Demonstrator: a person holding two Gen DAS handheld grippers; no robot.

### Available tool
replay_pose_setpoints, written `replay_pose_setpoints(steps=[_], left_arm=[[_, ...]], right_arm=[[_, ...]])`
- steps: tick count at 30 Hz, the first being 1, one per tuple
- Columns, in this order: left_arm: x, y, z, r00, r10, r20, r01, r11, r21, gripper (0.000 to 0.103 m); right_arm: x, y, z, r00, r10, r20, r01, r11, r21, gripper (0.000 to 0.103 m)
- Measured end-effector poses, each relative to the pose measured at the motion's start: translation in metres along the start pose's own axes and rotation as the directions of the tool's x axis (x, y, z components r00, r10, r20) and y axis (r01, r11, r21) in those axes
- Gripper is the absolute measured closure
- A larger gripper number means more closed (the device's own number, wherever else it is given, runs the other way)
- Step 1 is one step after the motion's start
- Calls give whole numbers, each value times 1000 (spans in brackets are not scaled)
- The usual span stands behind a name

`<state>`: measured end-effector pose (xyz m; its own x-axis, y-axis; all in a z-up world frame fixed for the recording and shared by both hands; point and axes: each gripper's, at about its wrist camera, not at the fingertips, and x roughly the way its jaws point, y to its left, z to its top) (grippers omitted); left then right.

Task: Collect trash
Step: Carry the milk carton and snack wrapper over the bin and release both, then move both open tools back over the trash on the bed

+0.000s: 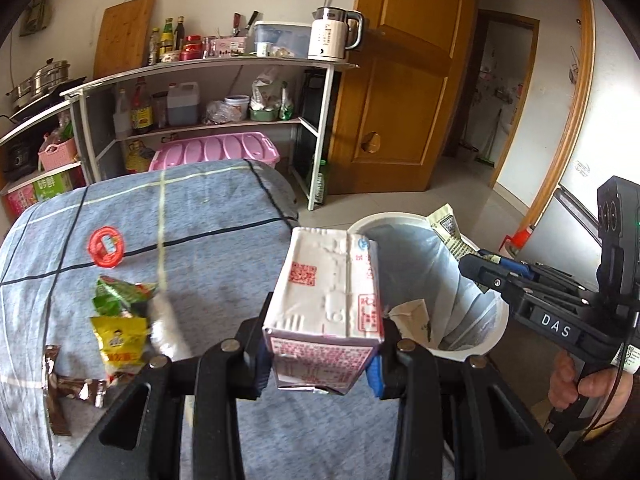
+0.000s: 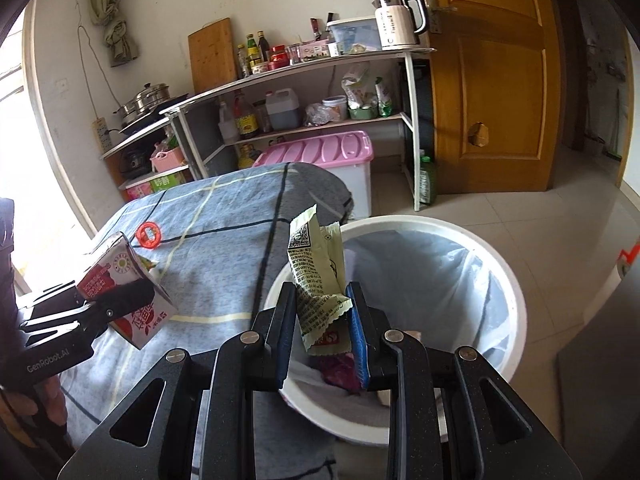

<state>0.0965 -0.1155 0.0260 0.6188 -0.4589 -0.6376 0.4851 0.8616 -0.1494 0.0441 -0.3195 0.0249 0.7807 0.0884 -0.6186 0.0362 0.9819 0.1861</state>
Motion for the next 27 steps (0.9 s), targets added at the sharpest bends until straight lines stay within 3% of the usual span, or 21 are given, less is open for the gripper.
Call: replay_pose_setpoints(steps=[12, 23, 27], left_arm=[[59, -68, 10, 990, -105, -90, 111, 992, 62, 64], [92, -85, 6, 981, -103, -164, 115, 991, 65, 64], [93, -83, 6, 982, -103, -161, 113, 992, 57, 52]], right_arm=[[16, -60, -13, 993, -92, -78, 97, 993, 61, 77], [45, -84, -22, 979, -114, -167, 125, 990, 62, 75], [50, -85, -23, 978, -113, -175, 127, 989, 74, 74]])
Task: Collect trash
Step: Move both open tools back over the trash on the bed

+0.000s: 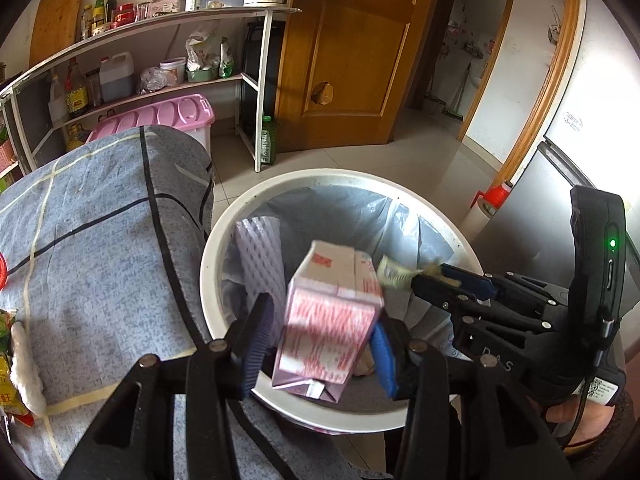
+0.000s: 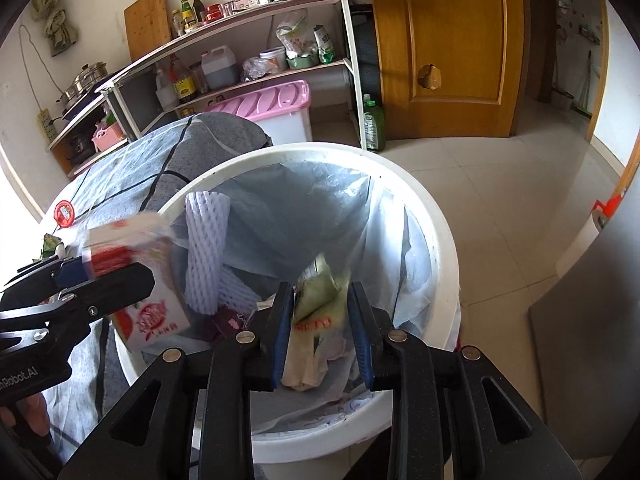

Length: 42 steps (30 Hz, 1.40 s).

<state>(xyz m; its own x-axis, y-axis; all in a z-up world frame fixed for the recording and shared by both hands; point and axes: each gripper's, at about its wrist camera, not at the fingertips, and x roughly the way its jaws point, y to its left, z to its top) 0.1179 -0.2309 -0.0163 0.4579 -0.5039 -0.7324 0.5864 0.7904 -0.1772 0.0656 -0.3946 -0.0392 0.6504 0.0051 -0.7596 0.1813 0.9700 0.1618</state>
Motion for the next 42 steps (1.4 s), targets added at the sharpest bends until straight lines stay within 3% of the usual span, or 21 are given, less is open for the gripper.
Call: replay_pose_setpoints(steps=[5, 16, 20, 26, 35, 42], left_arm=[[-4, 6, 2, 1000, 6, 12, -6, 1000, -13, 45], [-37, 18, -4, 997, 16, 73, -14, 999, -32, 42], [-56, 31, -11, 994, 50, 94, -46, 998, -46, 40], [-85, 66, -29, 990, 92, 111, -79, 990, -119, 39], [-136, 132, -64, 961, 238, 138, -200, 949, -244, 39], [-165, 187, -99, 934, 339, 117, -278, 890, -362, 39]], right_arm=[[-1, 3, -1, 1000, 2, 4, -2, 1000, 4, 64], [-23, 24, -1, 998, 19, 52, -19, 1000, 0, 63], [-34, 40, -1, 995, 50, 81, -50, 999, -2, 55], [-44, 80, 0, 987, 122, 108, -117, 992, -52, 52], [-35, 154, -2, 974, 212, 80, -198, 969, -151, 47], [-23, 210, -5, 961, 274, 35, -260, 940, -220, 47]])
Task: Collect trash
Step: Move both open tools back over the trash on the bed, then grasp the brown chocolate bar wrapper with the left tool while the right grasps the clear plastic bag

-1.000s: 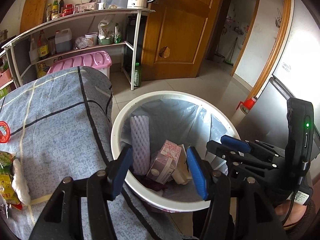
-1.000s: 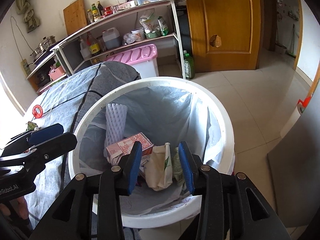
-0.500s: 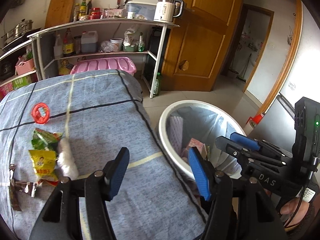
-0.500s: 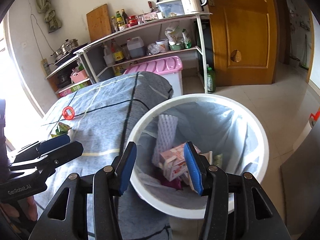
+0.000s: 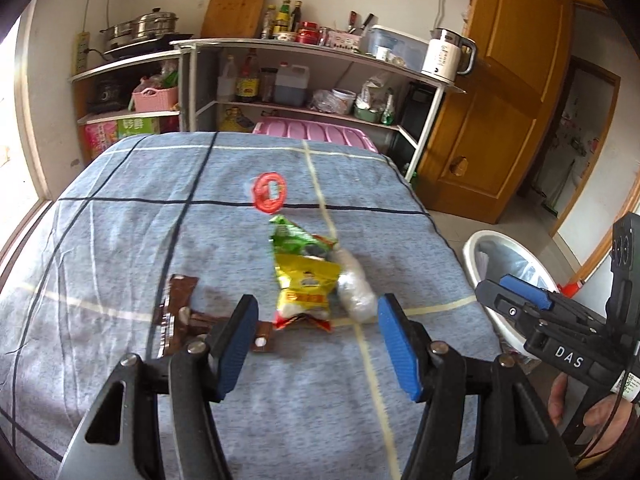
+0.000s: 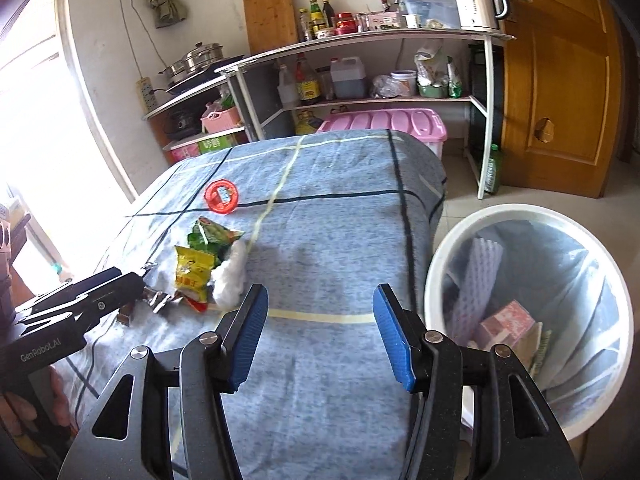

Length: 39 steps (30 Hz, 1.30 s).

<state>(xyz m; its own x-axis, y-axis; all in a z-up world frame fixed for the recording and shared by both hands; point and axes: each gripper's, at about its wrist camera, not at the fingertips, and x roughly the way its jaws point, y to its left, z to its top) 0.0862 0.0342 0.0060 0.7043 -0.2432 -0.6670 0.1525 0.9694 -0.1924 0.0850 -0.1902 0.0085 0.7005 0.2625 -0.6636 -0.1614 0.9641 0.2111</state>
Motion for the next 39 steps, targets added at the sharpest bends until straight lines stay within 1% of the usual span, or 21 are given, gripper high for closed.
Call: replay_pose_setpoints(steps=[3, 7, 11, 15, 18, 22, 25, 27, 30, 31, 32, 34, 35, 37, 39], left_arm=[[0, 26, -3, 1000, 29, -9, -30, 998, -47, 39], [0, 53, -9, 997, 70, -12, -71, 994, -78, 38], [3, 77, -13, 996, 84, -26, -86, 990, -112, 38], [8, 96, -17, 995, 90, -44, -95, 985, -141, 38], [15, 106, -18, 992, 108, -68, -116, 983, -143, 38], [21, 112, -20, 993, 87, -85, -99, 983, -151, 38], [26, 110, -19, 992, 89, -93, -100, 987, -126, 38], [31, 110, -18, 991, 80, -104, -93, 988, -125, 38], [36, 110, -18, 989, 100, -111, -113, 986, -122, 38], [37, 110, -18, 989, 99, -114, -112, 986, -122, 38], [37, 110, -18, 989, 97, -111, -110, 987, -120, 38], [37, 109, -18, 989, 94, -110, -107, 987, -116, 38], [38, 109, -18, 989, 98, -112, -110, 988, -111, 38], [38, 106, -18, 987, 112, -117, -123, 988, -92, 38], [38, 101, -20, 986, 120, -118, -129, 989, -70, 39]], right_arm=[[15, 21, 2, 1000, 8, -28, -9, 999, -34, 47], [37, 43, 4, 997, 24, -70, -29, 996, -81, 47], [61, 55, 5, 992, 30, -119, -39, 996, -79, 47], [75, 63, 8, 989, 34, -144, -48, 995, -93, 47], [82, 68, 11, 987, 33, -155, -48, 994, -96, 47], [88, 71, 12, 988, 11, -157, -27, 994, -102, 47], [93, 70, 12, 987, -5, -162, -12, 995, -103, 47], [97, 71, 12, 986, -9, -167, -8, 995, -101, 49], [100, 73, 11, 985, -18, -171, 0, 994, -107, 53], [101, 73, 11, 985, -22, -172, 3, 994, -111, 56], [102, 74, 11, 985, -27, -172, 7, 994, -113, 62], [103, 73, 11, 984, -31, -173, 12, 994, -110, 67], [103, 73, 10, 984, -33, -173, 14, 994, -110, 71], [103, 73, 10, 985, -35, -170, 16, 994, -109, 75], [102, 73, 10, 985, -33, -168, 15, 994, -107, 76]])
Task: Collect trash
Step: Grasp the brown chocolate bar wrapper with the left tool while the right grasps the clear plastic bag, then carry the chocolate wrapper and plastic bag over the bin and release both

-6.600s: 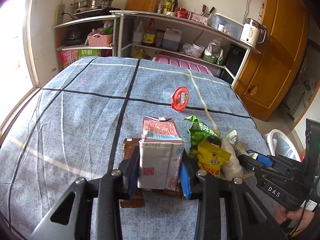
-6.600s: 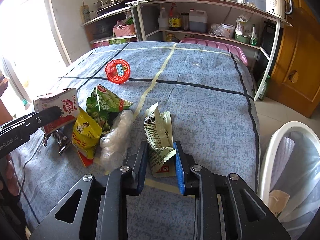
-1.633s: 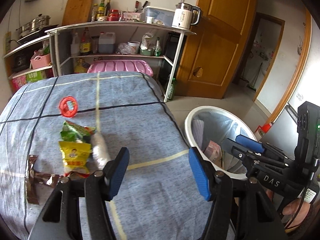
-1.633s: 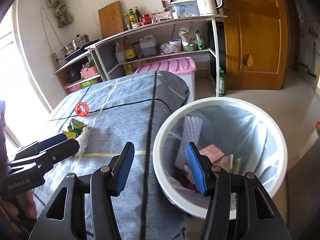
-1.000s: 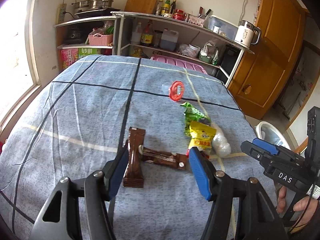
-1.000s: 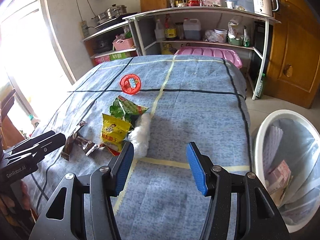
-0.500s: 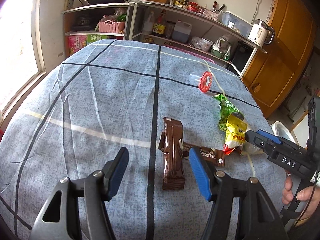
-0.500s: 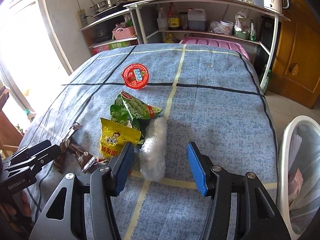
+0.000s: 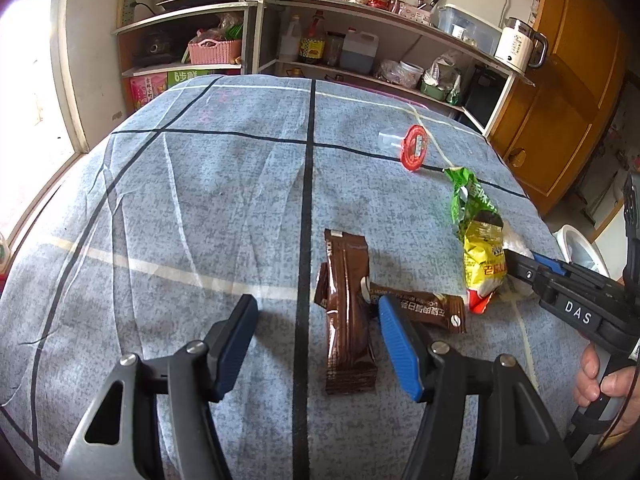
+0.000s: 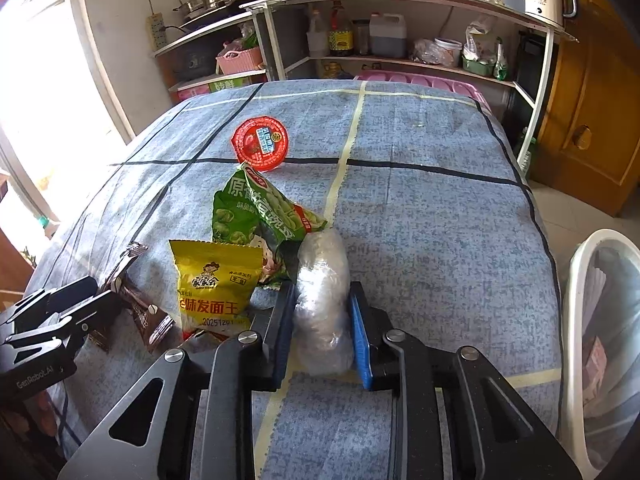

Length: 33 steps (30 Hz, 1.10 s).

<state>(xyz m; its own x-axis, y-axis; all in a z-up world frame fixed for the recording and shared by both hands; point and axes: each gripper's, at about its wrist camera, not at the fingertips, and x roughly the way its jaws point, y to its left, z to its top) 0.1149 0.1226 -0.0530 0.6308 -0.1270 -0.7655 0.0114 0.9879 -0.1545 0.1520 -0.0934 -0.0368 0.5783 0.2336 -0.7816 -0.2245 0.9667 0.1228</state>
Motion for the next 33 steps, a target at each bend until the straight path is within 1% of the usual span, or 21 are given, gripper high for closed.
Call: replay_pose_setpoints(steps=[4, 9, 11, 13, 15, 17, 27, 33], left_arm=[[-1, -1, -2, 1000, 14, 4, -14, 1000, 9, 46], [-3, -2, -3, 1000, 14, 5, -14, 1000, 19, 59], [-3, -2, -3, 1000, 13, 5, -13, 1000, 22, 62], [-3, -4, -3, 1000, 9, 5, -9, 1000, 27, 66], [-3, -4, -3, 1000, 5, 5, -5, 1000, 29, 75], [-3, -4, -3, 1000, -2, 4, 2, 1000, 30, 79], [-10, -9, -5, 999, -25, 22, 25, 999, 31, 80], [-21, -12, -5, 999, -28, 42, 26, 999, 37, 80]], right_arm=[[-1, 0, -1, 1000, -2, 4, 2, 1000, 4, 76], [-3, -2, -1, 1000, -1, 11, 1, 1000, 14, 77], [-3, -3, -2, 1000, 2, 13, -2, 1000, 16, 77], [-3, -4, -2, 1000, 3, 14, -3, 1000, 17, 77], [-4, -5, -2, 1000, 4, 15, -5, 1000, 20, 77], [-4, -6, -2, 1000, 6, 17, -6, 1000, 23, 77], [-11, -10, -5, 999, 2, 37, -4, 999, 34, 78], [-19, -12, -8, 998, 8, 59, -11, 999, 44, 78]])
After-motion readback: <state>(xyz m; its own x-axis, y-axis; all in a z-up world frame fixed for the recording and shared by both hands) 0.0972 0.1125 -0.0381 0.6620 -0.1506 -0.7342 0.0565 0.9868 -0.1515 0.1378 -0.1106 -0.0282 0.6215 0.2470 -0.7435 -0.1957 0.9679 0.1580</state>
